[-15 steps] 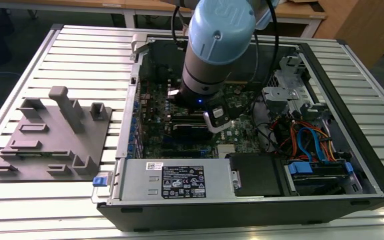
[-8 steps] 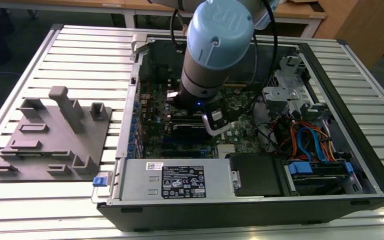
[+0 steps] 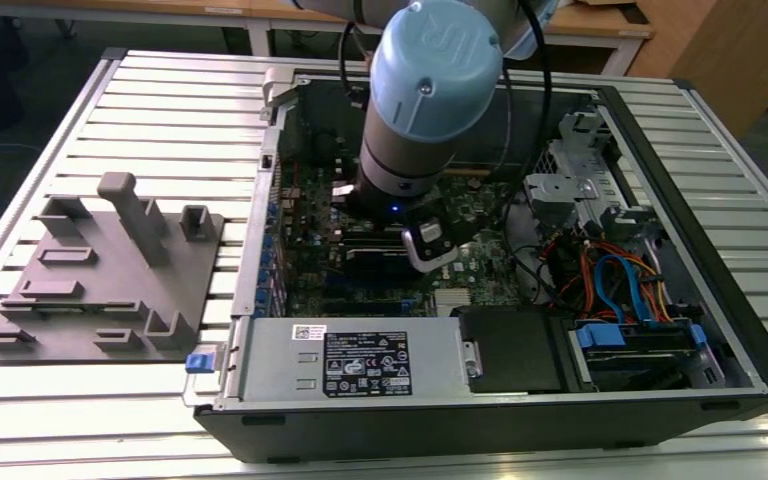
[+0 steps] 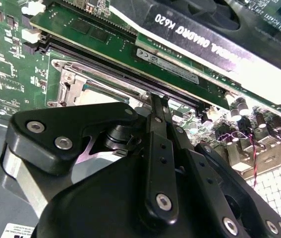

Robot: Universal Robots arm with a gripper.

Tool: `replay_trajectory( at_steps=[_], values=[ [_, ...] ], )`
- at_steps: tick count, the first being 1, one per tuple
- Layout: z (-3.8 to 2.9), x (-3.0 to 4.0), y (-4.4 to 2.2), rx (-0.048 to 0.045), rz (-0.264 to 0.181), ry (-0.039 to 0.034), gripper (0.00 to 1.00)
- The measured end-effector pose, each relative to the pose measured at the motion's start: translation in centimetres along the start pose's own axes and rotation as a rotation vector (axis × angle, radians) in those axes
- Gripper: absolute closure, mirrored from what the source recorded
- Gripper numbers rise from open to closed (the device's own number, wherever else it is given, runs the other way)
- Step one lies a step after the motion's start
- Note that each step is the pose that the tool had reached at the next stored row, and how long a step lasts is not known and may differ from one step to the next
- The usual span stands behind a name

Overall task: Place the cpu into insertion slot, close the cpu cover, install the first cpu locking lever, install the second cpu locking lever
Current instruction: 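Install the second cpu locking lever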

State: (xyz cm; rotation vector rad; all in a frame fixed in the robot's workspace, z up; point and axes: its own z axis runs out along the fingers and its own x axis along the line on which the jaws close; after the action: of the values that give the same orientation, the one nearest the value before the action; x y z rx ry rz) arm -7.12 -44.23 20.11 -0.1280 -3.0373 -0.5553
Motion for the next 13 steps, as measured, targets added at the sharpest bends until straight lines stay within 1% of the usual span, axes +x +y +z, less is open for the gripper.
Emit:
replay_trajectory(
  at_steps=[5, 10, 13],
  values=[
    [0.37, 0.29, 0.1, -0.0029, 0.0, 0.0003, 0.9],
    [1.04, 0.64, 0.16, -0.0051, 0.001, 0.0002, 0.9],
    [1.27, 0.88, 0.17, -0.0084, 0.002, 0.0001, 0.9]
  ],
)
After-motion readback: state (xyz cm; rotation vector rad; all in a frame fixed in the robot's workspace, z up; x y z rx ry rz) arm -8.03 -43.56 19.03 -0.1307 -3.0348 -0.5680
